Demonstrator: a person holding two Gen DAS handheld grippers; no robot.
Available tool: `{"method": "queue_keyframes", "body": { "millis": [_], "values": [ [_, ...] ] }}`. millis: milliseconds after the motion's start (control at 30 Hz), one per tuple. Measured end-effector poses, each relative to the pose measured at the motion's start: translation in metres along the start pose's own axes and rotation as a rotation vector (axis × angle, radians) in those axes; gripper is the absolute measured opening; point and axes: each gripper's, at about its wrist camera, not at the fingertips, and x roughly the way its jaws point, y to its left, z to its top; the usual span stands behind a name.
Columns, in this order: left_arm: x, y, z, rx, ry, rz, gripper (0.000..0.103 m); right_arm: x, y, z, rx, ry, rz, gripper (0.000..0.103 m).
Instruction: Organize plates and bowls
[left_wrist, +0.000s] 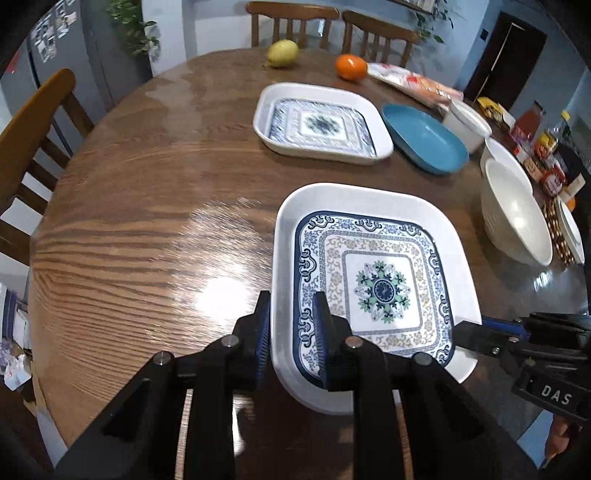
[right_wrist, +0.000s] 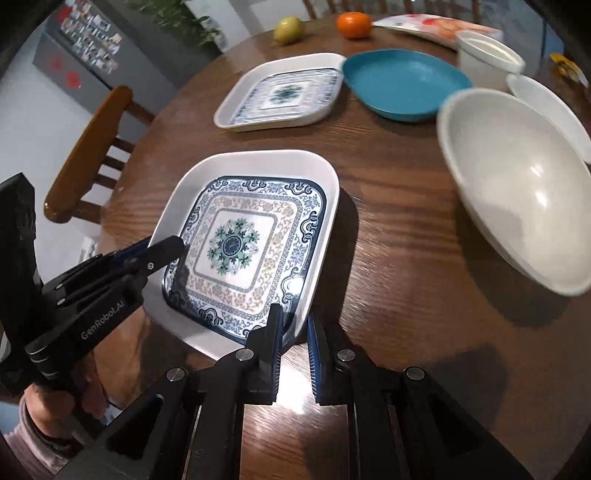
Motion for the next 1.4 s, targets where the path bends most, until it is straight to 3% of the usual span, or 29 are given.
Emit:
{"method": "queue_keyframes", "body": {
  "millis": [100,133,167,233,400,500,700,1400],
  "values": [
    [0.004,-0.008,-0.005,0.013,0.022,-0.003,0.024,-0.001,-0.006,-0.006,0.007,0.001,-0.021,0.019],
    [0.003,-0.009,-0.005,0.014,0.023,0.000,0.038,-0.001,-0.007,-0.010,-0.006,-0.001,-0.048,0.022],
    [0.001,-0.010,-0.006,0.017,0.016,0.011,0.063,-0.004,-0.005,-0.012,-0.023,-0.014,-0.088,0.026],
    [-0.008,-0.006,-0.008,0.008,-0.016,0.048,0.081,-0.013,-0.004,-0.015,-0.054,-0.047,-0.113,0.028],
    [-0.027,0.008,-0.005,-0.052,-0.056,0.064,0.081,-0.041,-0.012,-0.009,-0.036,-0.128,-0.057,0.042],
    [-0.037,0.009,-0.003,-0.060,-0.081,0.073,0.082,-0.053,-0.011,-0.003,-0.023,-0.163,-0.019,0.044],
    [-0.058,0.000,0.009,-0.063,-0.154,0.096,0.092,-0.074,-0.002,0.010,-0.031,-0.225,0.029,0.055],
    [-0.098,-0.024,0.075,0.046,-0.335,0.142,0.097,-0.093,0.014,0.052,-0.044,-0.320,0.057,0.055]
  ]
}}
